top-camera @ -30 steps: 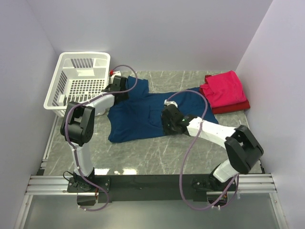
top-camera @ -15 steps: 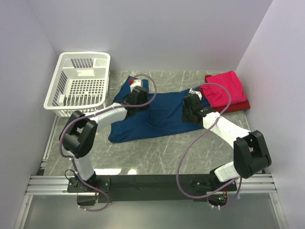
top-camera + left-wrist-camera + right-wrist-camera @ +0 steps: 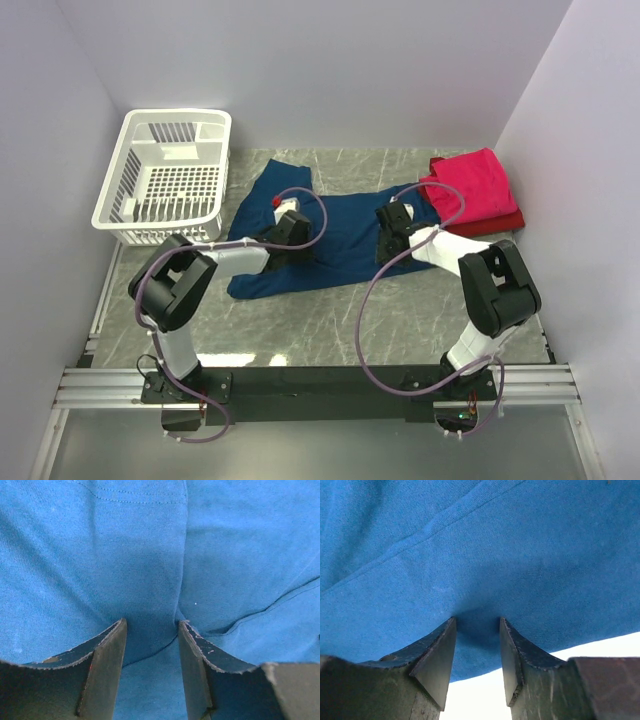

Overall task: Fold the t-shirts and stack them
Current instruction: Fold the tshirt

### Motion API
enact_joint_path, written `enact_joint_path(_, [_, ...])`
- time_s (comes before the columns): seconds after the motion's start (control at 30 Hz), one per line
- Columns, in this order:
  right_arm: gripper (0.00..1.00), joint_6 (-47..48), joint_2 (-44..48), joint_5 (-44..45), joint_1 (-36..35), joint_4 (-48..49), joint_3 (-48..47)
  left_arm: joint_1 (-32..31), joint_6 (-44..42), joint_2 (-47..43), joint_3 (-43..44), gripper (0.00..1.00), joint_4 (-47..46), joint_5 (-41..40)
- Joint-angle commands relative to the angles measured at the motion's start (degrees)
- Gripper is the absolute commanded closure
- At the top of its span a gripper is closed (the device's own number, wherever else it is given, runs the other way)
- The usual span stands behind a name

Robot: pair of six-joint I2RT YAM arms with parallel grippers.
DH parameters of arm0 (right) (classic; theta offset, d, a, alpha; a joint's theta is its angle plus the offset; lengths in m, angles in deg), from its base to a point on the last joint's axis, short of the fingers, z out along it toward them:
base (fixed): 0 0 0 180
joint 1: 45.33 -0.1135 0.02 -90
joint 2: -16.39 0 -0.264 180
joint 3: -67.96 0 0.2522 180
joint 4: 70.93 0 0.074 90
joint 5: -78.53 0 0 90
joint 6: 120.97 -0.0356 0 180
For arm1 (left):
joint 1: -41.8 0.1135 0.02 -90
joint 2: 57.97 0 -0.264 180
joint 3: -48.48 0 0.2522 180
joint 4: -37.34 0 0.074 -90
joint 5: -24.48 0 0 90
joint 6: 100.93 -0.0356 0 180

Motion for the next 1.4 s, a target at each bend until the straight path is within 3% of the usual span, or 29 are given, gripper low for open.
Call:
enact_joint_path(0.0, [0.53,-2.9,-1.5,-4.7,-0.5,-0.4,0.4,-0.4,2.3,0.2,-4.7,0.48,-1.4,3.0])
enact_joint_path(0.33, [0.54,-6.8,0.3,-9.4,-4.8,-6.3,4.8,-0.4,3.8,-3.8,-14.0,0.48,-3.7,3.1])
enact_joint_path(0.8, [0.53,-11.8,12.8,-11.0,-7.0,-11.7,14.7,-0.5,5.2,-12.6,-26.3,0.48,-5.9,3.2])
enact_joint_path(1.07, [0.53,-17.7,16.1,-12.4,-13.7,-11.9,18.7,-2.9,9.1,-19.5,-33.1,0.48,-5.2,2.4])
enact_joint_path(1.37, [0.53,-20.1,21.8,-7.2,-15.7,-17.2,17.3,-7.5,10.7,-27.8,-31.2,0.48,2.4,-1.5])
